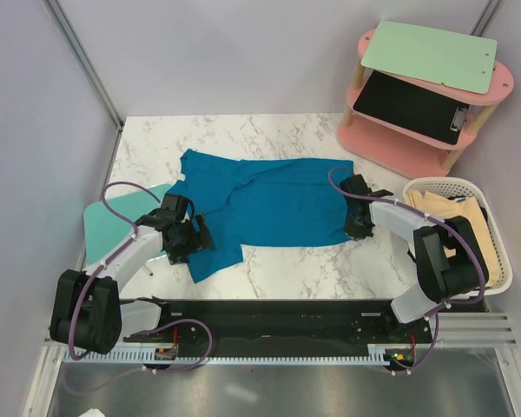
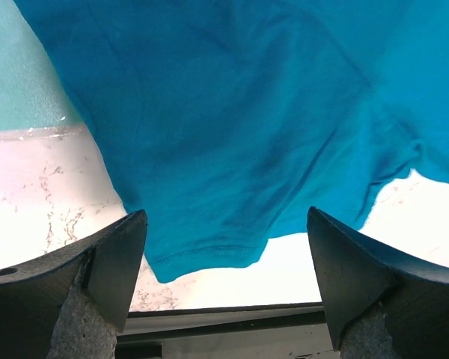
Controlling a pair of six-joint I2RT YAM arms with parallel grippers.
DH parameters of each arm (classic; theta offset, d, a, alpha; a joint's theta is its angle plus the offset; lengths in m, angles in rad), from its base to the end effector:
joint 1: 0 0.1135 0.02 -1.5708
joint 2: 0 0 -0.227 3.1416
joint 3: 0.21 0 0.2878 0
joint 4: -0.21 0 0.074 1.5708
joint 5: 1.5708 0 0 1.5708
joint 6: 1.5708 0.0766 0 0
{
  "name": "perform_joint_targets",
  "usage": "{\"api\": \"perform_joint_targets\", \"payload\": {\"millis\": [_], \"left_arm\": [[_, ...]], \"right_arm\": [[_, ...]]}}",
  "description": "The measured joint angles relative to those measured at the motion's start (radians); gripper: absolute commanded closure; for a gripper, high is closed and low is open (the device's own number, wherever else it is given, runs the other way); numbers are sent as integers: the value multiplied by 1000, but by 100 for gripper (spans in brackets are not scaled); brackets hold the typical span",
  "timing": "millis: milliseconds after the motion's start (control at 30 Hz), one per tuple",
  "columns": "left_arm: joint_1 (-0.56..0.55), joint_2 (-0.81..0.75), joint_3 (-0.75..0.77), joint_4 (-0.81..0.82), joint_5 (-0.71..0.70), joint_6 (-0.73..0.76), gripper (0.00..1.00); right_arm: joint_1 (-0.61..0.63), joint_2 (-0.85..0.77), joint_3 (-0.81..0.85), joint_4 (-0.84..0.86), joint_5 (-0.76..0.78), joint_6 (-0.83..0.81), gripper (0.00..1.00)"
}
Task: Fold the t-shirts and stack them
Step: Grap the side of the flattened tshirt closest away from the robot with both arms
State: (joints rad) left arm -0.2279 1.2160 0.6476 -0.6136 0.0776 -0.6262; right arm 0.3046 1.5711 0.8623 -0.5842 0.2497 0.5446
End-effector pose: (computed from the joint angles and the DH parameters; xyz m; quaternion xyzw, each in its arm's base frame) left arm 0.2594 -0.0663 0.0863 -0.1866 0.9625 -0.1146 0.1599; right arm 0.3047 0.0759 0.0603 0.1348 0.9735 -0.0558 0.1760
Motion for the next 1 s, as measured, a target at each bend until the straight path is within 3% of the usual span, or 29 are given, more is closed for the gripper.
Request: {"api": "perform_joint_targets", "payload": {"millis": [133, 500, 633, 733, 800, 833, 867, 900, 1000], "left_arm": [[-26, 54, 0, -16, -20, -13, 12], [-142, 64, 0, -126, -138, -109, 15], [-172, 53, 0, -146, -169, -151, 23], [-183, 54, 0, -148, -185, -177, 41], [-185, 63, -1, -145, -191, -189, 59], [-187, 72, -5, -137, -191, -195, 69], [-189, 84, -11, -129, -193, -199, 91], [-193, 92, -10, -132, -193, -205, 98], [-211, 95, -7, -119, -193, -216, 98]], "right_arm": [[0, 19, 19, 10, 2, -9, 100], [-4, 80, 76, 74, -42, -40, 100], [-7, 89, 82, 98, -63, -54, 100], [-8, 95, 85, 122, -80, -64, 100], [-8, 96, 85, 134, -89, -70, 100], [-8, 96, 85, 140, -94, -71, 100], [-8, 96, 85, 146, -99, -71, 100], [-8, 96, 84, 151, -102, -71, 100], [-8, 90, 74, 171, -117, -74, 100]]}}
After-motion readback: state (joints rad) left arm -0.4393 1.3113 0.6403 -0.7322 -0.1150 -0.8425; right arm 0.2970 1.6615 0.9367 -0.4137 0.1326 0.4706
